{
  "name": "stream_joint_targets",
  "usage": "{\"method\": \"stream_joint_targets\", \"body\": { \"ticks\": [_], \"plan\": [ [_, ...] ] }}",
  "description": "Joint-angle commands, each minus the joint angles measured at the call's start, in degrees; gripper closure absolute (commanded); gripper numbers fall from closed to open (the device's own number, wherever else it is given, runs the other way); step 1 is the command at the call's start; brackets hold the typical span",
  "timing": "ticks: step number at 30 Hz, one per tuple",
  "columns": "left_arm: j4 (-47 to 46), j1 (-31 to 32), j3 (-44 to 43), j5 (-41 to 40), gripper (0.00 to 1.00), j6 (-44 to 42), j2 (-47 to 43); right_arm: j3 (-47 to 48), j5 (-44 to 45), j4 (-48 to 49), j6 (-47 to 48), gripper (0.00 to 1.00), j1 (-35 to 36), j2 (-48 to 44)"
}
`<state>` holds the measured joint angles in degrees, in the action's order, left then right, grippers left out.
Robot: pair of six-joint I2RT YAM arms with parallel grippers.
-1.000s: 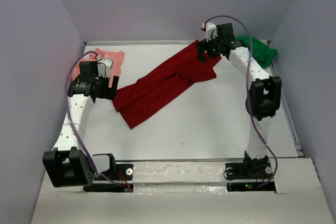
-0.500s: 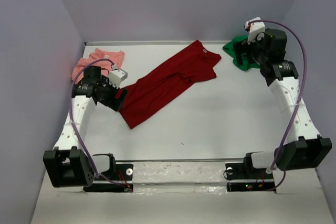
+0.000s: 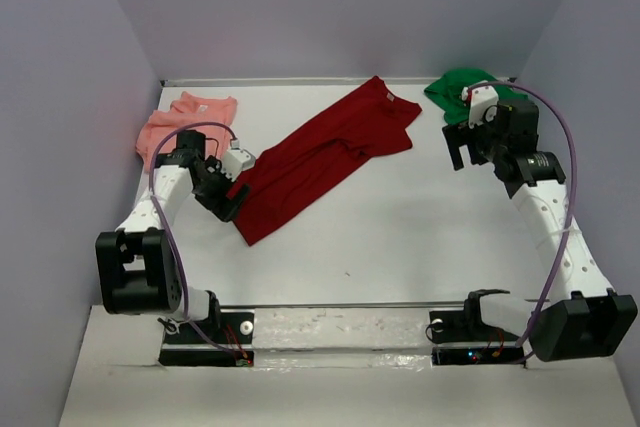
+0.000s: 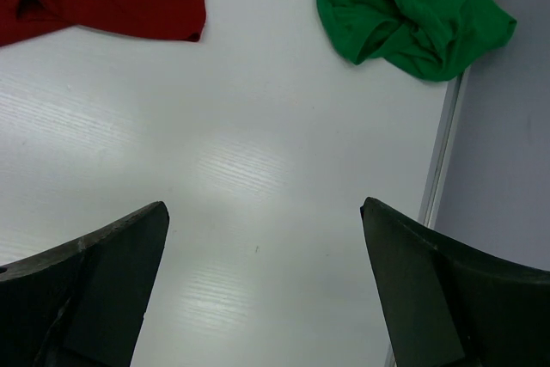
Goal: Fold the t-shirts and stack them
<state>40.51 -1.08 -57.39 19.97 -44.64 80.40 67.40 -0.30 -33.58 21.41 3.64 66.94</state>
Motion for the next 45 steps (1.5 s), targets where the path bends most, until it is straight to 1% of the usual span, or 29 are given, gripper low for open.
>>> {"method": "stream_joint_targets", "body": {
  "ticks": [1,5,13,14,16,21,28,32,38,41,42,45],
  "plan": [
    [0.36,0.20,1.31,2.53,0.01,-4.05,0.99,-0.42,-1.29,0.27,-0.49,0.00,-1.35,-2.43],
    [0.27,0.38,1.66,4.46,0.01,-6.41,2.30,-0.25,-2.25,-0.43,-0.93,0.00,-2.49,-2.16],
    [-2.19,0.73,0.35,6.84,0.01,-7.83,5.64,1.95,-5.94,-2.80,-1.63,0.00,-4.16,0.56],
    [-2.37,0.73,0.08,6.84,0.01,-7.83,6.34,2.12,-6.03,-2.80,-1.72,0.00,-4.17,0.74],
    [-3.41,3.01,-0.79,7.02,0.01,-7.65,8.71,2.48,-6.73,-3.24,-1.72,0.00,-4.17,1.35],
    [-5.88,4.51,-2.90,5.88,0.01,-6.78,14.07,2.30,-8.23,-3.77,-1.90,0.00,-4.78,1.79],
    [-7.11,5.65,-3.09,4.12,0.01,-6.07,18.39,1.77,-8.93,-3.60,-1.81,0.00,-5.31,1.88],
    [-7.82,6.88,-0.45,1.57,0.01,-6.25,17.52,1.95,-9.28,-3.59,-1.72,0.00,-5.31,2.06],
    [-5.53,10.21,3.07,-1.77,0.01,-6.68,14.17,2.65,-9.90,-3.42,-1.90,0.00,-5.31,2.67],
    [-3.95,14.17,4.91,-3.00,0.01,-6.42,11.89,2.83,-10.51,-3.33,-2.07,0.00,-5.31,3.11],
    [-3.60,16.44,5.26,-3.26,0.01,-6.07,11.10,2.92,-10.60,-3.33,-2.07,0.00,-5.31,3.11],
    [-1.67,20.49,5.44,-3.53,0.01,-5.20,11.00,2.92,-10.78,-3.33,-2.16,0.00,-5.31,3.02]
  ]
}}
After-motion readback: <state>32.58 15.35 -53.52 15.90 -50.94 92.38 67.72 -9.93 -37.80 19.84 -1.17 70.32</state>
